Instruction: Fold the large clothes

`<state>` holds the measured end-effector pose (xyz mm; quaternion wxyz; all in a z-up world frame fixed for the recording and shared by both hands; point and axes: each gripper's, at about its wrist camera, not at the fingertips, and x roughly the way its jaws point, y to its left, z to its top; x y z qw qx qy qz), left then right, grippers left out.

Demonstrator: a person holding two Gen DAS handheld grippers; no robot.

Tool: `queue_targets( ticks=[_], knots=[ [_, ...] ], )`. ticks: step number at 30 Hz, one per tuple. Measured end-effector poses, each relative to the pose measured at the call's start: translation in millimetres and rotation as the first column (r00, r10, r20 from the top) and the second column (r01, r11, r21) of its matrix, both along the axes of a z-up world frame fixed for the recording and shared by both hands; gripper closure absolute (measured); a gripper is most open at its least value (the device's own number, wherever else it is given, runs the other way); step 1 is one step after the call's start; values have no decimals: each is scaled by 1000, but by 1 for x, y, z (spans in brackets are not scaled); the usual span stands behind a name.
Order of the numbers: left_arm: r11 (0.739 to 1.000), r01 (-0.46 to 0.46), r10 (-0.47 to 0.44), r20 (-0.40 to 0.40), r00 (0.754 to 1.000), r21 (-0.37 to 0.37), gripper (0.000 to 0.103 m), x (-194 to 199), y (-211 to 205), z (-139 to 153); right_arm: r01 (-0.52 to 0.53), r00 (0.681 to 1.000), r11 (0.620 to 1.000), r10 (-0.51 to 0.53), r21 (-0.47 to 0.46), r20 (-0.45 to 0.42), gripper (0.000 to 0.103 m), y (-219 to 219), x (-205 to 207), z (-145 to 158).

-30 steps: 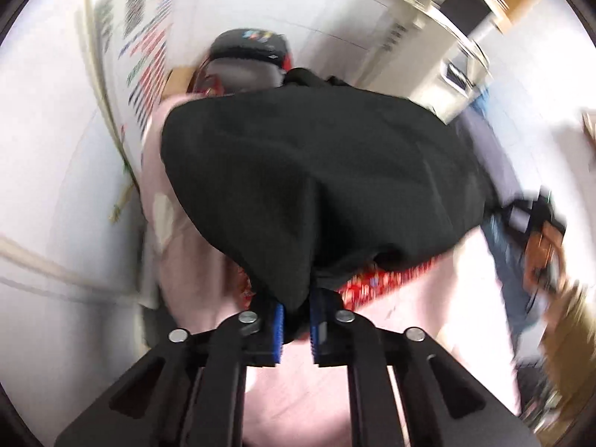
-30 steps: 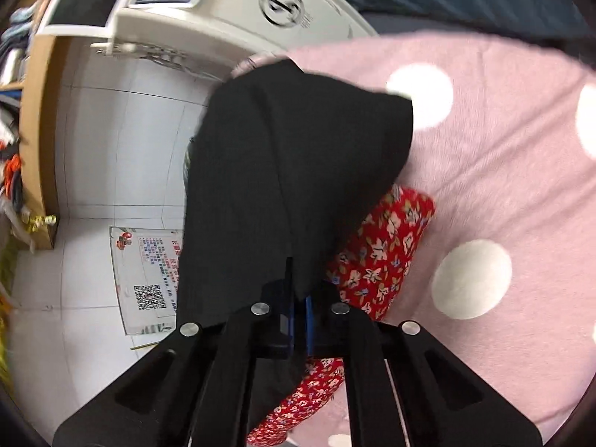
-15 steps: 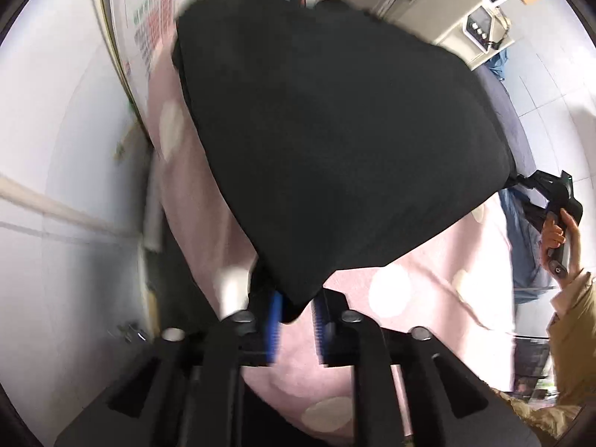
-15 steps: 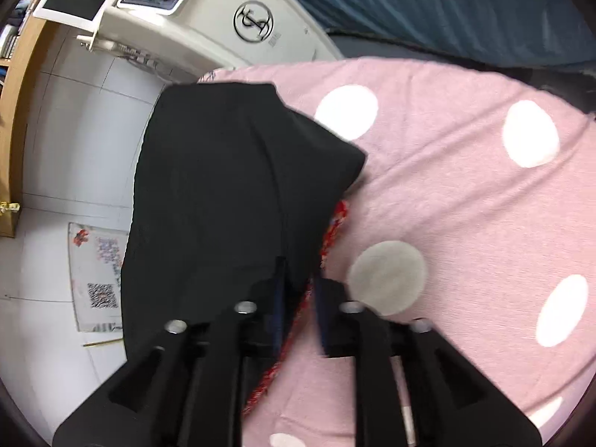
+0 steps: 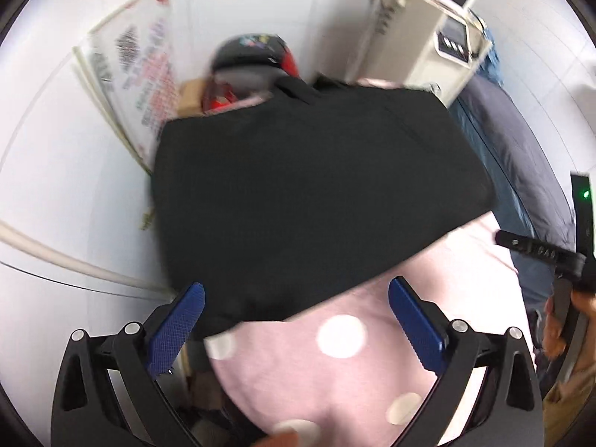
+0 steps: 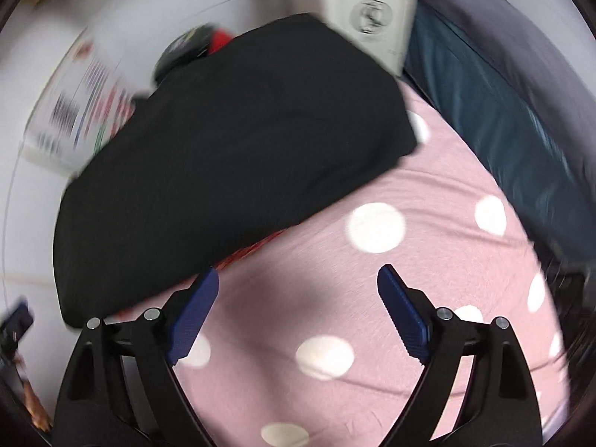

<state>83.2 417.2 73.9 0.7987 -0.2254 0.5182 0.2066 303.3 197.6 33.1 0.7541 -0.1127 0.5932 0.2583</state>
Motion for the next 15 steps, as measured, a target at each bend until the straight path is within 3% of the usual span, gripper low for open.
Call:
queue_targets(
  ticks=[3,7,15],
  knots=[
    [1000,-4,4,-34,999,21,6,19,-19,-1,-112,993,993,114,-44,42,9,28,-24,17],
    [999,4,-3,-48,999,34,6,35,-35,2,-188,967,969,211,-161,142,9,51,-41,36],
    [998,36,-30,-112,993,53,6,41,-41,-5,-176,962,956,217,-235,165,9,68,-44,44]
  ],
)
